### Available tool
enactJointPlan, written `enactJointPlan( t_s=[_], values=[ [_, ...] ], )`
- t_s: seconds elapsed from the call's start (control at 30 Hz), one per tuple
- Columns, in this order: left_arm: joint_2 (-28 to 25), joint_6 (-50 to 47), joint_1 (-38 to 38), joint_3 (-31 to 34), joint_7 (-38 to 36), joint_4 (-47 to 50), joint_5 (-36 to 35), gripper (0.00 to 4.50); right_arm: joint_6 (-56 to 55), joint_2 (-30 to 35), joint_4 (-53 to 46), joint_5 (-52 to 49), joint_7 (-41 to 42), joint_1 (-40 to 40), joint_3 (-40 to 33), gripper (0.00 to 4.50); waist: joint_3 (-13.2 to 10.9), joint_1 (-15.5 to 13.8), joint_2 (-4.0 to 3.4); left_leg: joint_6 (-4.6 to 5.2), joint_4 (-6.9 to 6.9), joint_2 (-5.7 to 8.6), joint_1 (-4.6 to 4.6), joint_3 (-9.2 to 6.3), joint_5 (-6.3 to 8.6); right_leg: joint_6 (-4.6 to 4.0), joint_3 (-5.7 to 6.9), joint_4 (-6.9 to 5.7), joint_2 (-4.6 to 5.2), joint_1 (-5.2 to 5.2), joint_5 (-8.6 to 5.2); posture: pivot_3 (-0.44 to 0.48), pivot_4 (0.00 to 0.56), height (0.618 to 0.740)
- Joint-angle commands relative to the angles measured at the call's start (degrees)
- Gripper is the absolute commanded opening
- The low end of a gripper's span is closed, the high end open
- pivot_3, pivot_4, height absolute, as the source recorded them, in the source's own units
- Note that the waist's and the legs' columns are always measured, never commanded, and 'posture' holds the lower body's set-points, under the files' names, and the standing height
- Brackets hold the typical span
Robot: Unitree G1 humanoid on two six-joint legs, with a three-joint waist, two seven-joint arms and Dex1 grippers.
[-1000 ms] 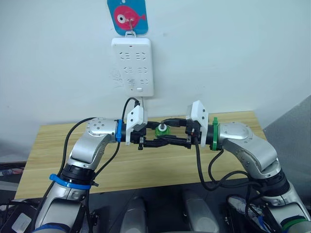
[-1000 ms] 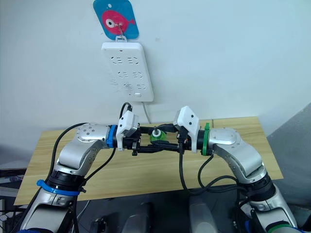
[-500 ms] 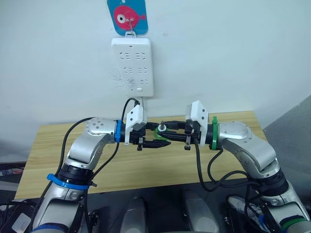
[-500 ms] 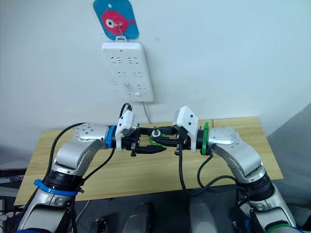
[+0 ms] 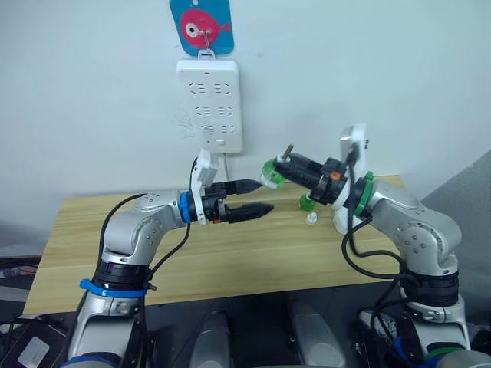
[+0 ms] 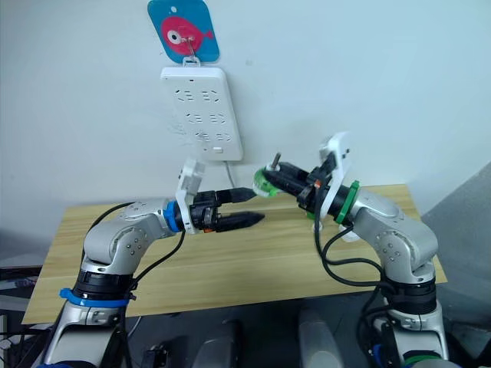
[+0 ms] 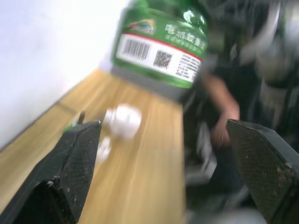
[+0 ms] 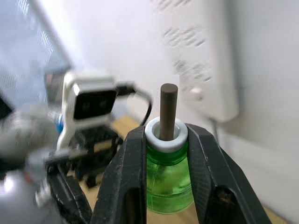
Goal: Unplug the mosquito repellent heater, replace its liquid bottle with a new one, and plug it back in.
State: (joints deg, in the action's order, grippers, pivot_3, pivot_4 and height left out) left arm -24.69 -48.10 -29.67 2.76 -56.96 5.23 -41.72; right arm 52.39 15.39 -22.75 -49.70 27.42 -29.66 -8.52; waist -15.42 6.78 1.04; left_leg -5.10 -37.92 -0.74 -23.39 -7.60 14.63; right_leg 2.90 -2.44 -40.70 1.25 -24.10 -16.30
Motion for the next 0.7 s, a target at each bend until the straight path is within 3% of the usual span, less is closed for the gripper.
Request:
enactJointPlan(
  t_s=[0.03,0.27,0.5,0.7],
  values=[
    [2.1,-9.0,-1.0,5.8,7.7,3.5,-9.4,4.50,3.9,-4.8,-1.1,-14.5,-12.7,0.2,-7.4,0.81,0.0,0.3,-0.01,-0.02,0.00,0.00,0.00,0.00,-0.01,0.00,0.00,-0.05,0.00,-0.02,0.00,-0.191,0.181,0.725],
    [8.9,-15.7,-4.2,12.2,21.4,4.2,-22.2,4.50,2.3,-8.5,-0.7,-35.2,-30.4,2.4,-9.4,0.81,0.1,1.0,-0.04,-0.01,-0.01,0.02,0.00,0.03,-0.01,0.00,-0.03,-0.07,0.01,-0.02,0.00,-0.187,0.182,0.725],
    [13.0,-17.2,-5.5,14.3,31.5,3.1,-32.3,4.50,-1.8,-7.0,-1.4,-46.0,-36.9,3.4,-6.4,0.81,0.1,1.3,-0.06,-0.01,0.00,0.01,0.01,0.05,0.00,0.00,-0.03,-0.07,-0.02,-0.03,0.00,-0.186,0.184,0.725],
    [14.3,-17.0,-6.0,14.4,37.2,1.9,-38.1,4.50,-4.9,-5.3,-2.1,-49.1,-38.4,3.7,-3.3,0.81,0.1,1.2,-0.06,-0.01,-0.01,0.02,0.01,0.06,0.00,0.00,-0.05,-0.07,-0.03,-0.03,0.00,-0.187,0.185,0.725]
  ],
)
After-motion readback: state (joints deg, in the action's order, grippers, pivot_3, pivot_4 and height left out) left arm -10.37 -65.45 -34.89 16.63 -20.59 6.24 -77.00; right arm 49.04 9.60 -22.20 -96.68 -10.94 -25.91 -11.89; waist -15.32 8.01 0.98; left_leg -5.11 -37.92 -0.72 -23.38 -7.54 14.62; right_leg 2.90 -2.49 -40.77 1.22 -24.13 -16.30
